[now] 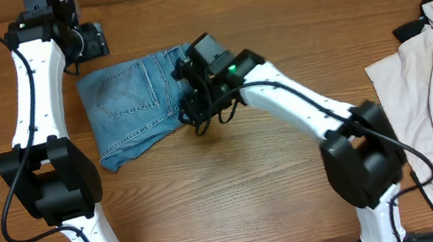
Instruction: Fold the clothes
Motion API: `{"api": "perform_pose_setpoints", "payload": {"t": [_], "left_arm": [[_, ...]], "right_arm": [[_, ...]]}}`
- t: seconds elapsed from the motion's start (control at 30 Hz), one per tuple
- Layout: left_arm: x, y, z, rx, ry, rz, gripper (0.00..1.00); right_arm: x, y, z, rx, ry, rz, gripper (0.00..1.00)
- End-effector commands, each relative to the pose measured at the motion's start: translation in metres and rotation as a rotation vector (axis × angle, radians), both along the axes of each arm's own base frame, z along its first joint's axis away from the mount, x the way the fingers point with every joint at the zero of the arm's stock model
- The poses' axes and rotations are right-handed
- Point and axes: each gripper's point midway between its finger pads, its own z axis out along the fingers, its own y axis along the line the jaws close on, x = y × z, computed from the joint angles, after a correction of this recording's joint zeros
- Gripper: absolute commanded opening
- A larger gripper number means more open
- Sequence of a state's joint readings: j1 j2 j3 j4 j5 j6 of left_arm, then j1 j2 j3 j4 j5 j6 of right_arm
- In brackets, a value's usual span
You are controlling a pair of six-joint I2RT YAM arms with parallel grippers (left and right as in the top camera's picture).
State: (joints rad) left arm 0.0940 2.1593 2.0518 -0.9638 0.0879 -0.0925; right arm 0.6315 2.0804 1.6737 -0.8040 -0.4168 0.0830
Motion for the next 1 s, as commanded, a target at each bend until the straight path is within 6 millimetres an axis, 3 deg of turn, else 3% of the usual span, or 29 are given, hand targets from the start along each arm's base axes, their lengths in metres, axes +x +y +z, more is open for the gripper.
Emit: {"api": "perform_pose_setpoints", "payload": {"t": [0.0, 0.13, 0.27, 0.43, 0.5, 0.57, 0.63, 0.67, 0.77, 0.83, 0.97], "left_arm": [[0.007, 0.007, -0.032, 0.048, 0.039, -0.054, 0.73], [0.008, 0.01, -0.067, 0.048, 0.099, -0.069, 0.8], [-0.004, 0.009, -0.109, 0.033, 0.208, -0.07, 0.85], [-0.038, 0.008, -0.152, 0.011, 0.395, -0.072, 0.85], [-0.058, 0.01, -0.161, 0.016, 0.485, -0.061, 0.8], [-0.081, 0.014, -0.164, 0.03, 0.586, -0.045, 0.68], [-0.109, 0.019, -0.162, 0.056, 0.706, -0.003, 0.47], [-0.135, 0.021, -0.155, 0.066, 0.817, 0.04, 0.44], [-0.166, 0.016, -0.143, 0.046, 0.952, 0.055, 0.53], [-0.178, 0.014, -0.136, 0.037, 1.007, 0.055, 0.53], [-0.175, 0.004, -0.128, -0.017, 0.983, 0.053, 0.53]], "right_arm": [[0.016, 0.011, -0.006, 0.043, -0.009, -0.04, 0.43], [0.028, 0.018, -0.014, 0.06, -0.046, -0.046, 0.43], [0.032, 0.01, -0.031, 0.002, -0.041, -0.081, 0.43], [0.033, -0.005, -0.06, -0.094, -0.012, -0.12, 0.43], [0.037, -0.013, -0.069, -0.125, -0.006, -0.144, 0.43], [0.044, -0.024, -0.073, -0.155, -0.008, -0.188, 0.43], [0.054, -0.037, -0.074, -0.175, -0.021, -0.226, 0.43], [0.066, -0.052, -0.074, -0.189, -0.036, -0.265, 0.42], [0.084, -0.068, -0.072, -0.186, -0.063, -0.301, 0.4], [0.095, -0.081, -0.071, -0.179, -0.074, -0.329, 0.4], [0.1, -0.102, -0.073, -0.195, -0.048, -0.362, 0.4]]}}
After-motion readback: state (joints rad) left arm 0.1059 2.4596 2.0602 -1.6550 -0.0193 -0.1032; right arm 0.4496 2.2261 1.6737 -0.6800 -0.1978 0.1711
